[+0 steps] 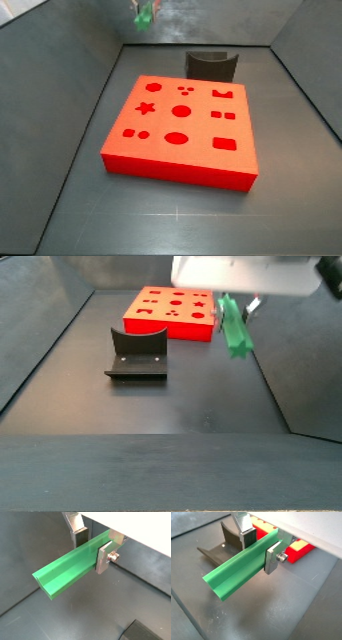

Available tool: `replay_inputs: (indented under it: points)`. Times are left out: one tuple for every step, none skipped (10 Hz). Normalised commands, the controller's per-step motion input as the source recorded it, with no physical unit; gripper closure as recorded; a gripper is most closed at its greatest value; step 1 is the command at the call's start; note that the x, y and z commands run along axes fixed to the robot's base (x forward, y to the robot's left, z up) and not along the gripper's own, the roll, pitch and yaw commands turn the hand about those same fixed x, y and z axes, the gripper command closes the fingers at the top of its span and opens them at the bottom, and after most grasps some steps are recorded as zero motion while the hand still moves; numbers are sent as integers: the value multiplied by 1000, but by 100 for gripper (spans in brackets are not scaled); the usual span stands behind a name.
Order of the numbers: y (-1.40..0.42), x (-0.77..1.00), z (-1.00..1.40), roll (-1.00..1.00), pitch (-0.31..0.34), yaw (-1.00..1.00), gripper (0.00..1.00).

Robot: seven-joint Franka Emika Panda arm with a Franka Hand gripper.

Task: Pick up the star object. Move up. Place the star object on the fixture. Regrasp the star object. Move to above the board. Insert the star object.
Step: Place the star object on the fixture.

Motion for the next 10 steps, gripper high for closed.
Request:
replay_inputs:
  points:
    - [8,-19,746,83,65,1,100]
    - [9,-13,589,86,74,6,100]
    - [10,-6,434,88,85,10,100]
    - [9,3,277,86,94,15,100]
    - [-458,1000,346,-57,229,110,100]
    - [-455,1000,299,-68,235,105,100]
    - [-387,1000,268,-67,225,80,100]
    - [-340,1000,232,-65,194,53,100]
    - [-291,1000,190,-61,155,33,100]
    - [-268,1000,178,-61,144,30,100]
